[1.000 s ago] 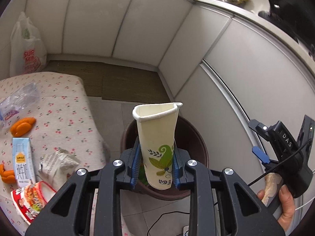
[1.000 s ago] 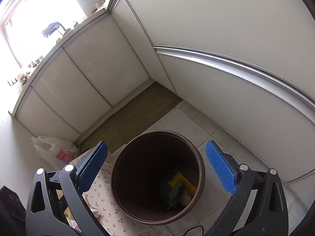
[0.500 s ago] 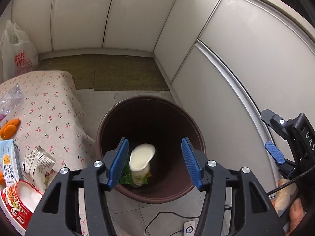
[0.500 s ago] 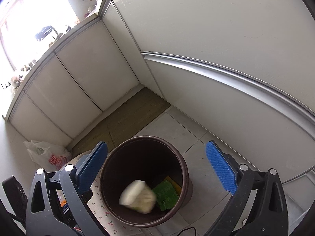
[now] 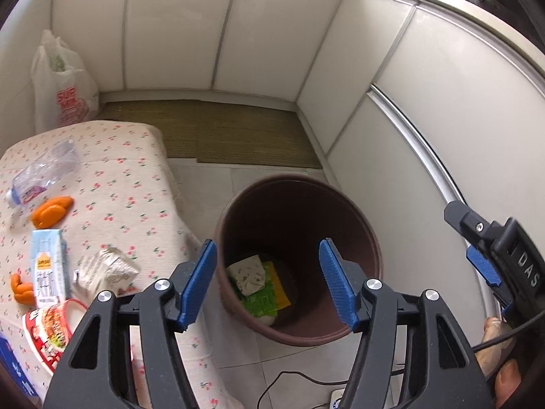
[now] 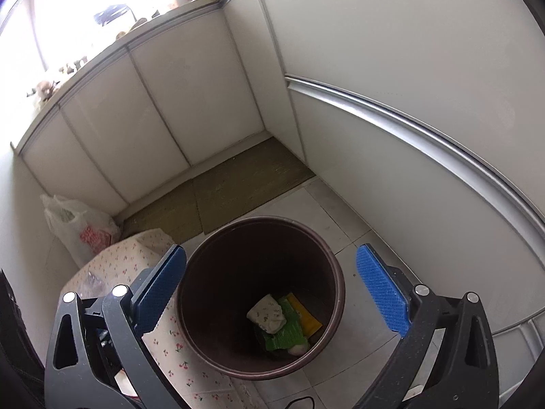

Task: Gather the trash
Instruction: 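Move both tools back over the table toward the blue box, then grasp the blue box with the left tool while the right tool grasps the orange peel, then lift the blue box and orange peel and carry both toward the bin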

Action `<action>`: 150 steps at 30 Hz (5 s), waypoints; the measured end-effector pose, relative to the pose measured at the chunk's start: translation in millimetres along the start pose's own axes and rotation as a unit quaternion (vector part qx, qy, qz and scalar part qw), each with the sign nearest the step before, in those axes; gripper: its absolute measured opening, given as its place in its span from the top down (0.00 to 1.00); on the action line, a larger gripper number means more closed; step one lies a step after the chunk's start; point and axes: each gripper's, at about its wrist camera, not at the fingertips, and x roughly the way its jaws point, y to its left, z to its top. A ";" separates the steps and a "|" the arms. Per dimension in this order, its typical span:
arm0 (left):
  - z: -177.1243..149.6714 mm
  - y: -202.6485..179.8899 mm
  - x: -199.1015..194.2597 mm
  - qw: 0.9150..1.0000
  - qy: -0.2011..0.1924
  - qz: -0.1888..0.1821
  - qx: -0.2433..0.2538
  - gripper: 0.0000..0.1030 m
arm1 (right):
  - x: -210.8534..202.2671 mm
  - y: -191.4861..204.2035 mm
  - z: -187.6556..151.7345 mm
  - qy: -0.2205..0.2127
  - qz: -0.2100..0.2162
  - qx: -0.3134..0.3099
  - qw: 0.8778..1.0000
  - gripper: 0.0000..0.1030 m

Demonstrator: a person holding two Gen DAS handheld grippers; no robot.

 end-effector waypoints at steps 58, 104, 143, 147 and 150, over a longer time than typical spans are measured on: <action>-175.8 366.3 -142.0 0.918 0.037 0.230 -0.322 0.25 | -48.3 317.4 -235.5 0.008 0.185 -0.540 0.821 0.07; -192.6 451.7 -143.5 0.906 -0.019 0.034 -0.421 0.45 | 61.2 411.5 -305.1 0.272 0.183 -0.560 0.761 0.76; -110.2 322.7 -218.1 0.951 -0.173 0.079 -0.241 0.45 | -86.9 308.2 -161.2 0.018 0.346 -0.324 0.880 0.76; -92.6 301.0 -217.8 0.955 -0.188 0.076 -0.215 0.45 | -89.3 296.0 -148.7 0.003 0.348 -0.303 0.887 0.76; -79.7 285.2 -217.6 0.956 -0.202 0.073 -0.198 0.45 | -90.3 286.1 -140.0 -0.009 0.343 -0.292 0.893 0.76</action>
